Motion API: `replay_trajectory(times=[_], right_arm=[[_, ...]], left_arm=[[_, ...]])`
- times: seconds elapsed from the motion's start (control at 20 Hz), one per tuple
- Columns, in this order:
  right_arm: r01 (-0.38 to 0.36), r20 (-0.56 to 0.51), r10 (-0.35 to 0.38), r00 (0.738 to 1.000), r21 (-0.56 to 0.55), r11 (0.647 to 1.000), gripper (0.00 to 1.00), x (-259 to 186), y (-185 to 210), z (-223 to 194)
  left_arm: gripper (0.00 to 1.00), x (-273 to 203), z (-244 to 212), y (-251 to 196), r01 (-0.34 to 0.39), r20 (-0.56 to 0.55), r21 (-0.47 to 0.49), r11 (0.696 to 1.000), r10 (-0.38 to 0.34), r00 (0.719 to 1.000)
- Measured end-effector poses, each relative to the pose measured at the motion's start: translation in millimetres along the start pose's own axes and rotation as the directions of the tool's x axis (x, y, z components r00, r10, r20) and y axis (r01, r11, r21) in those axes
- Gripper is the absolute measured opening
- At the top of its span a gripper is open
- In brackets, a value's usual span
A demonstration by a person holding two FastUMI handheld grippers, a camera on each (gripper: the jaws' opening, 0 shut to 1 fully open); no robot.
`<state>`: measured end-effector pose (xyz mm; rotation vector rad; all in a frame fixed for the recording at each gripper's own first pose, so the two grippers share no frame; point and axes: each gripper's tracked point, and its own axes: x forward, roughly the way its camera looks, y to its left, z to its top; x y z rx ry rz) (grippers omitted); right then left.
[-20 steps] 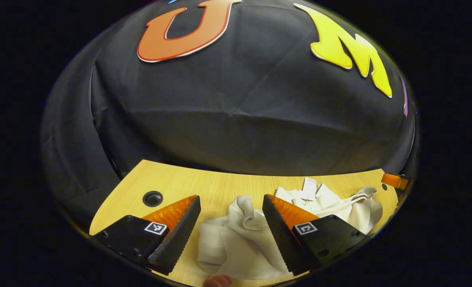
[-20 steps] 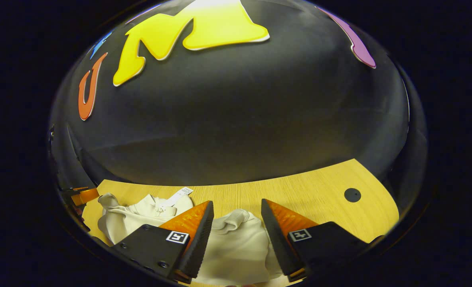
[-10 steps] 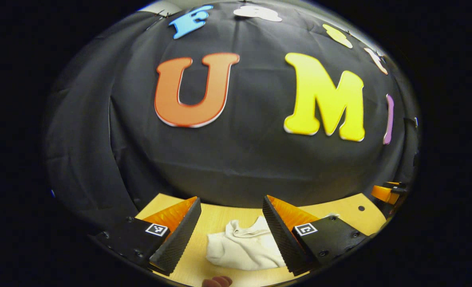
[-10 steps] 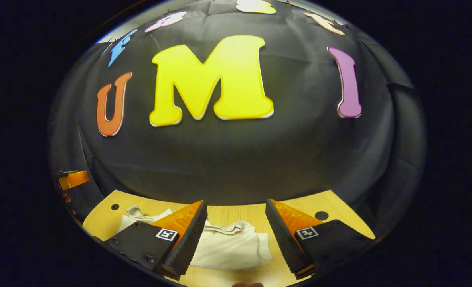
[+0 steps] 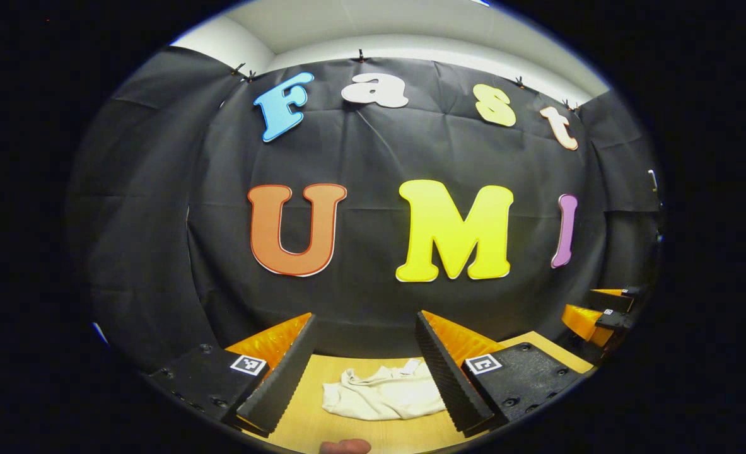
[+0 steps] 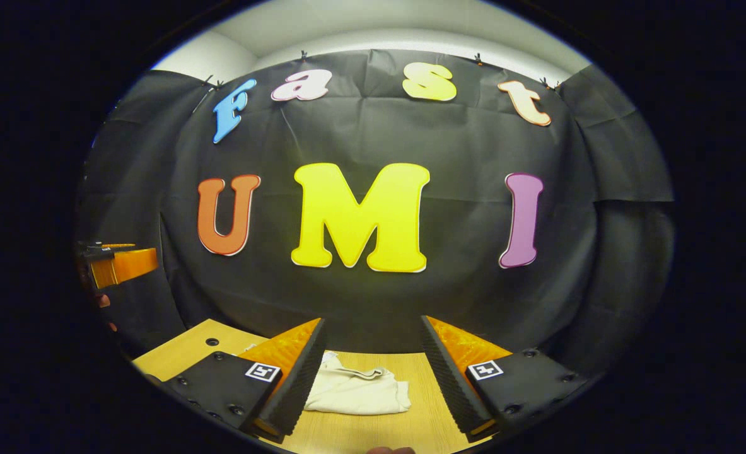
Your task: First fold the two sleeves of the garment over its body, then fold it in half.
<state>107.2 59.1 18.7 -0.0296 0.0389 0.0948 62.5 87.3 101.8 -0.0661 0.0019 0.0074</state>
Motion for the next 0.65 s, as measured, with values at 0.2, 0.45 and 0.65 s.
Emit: replay_trajectory(times=[0.2,0.45,0.65], right_arm=[[0.002,0.035,-0.002,0.999,-0.008,1.000,0.93,-39,10,4],[-0.011,0.005,0.011,1.000,0.038,0.999,0.93,-60,24,-16],[-0.017,0.004,0.017,1.000,0.058,0.998,0.92,-59,27,-15]], left_arm=[[0.99,-40,-8,-3,-0.004,0.012,-0.030,1.000,0.005,1.000],[0.98,-66,-24,-10,-0.012,0.003,-0.062,0.998,0.012,1.000],[0.98,-66,-27,-7,-0.009,0.008,-0.058,0.998,0.009,1.000]])
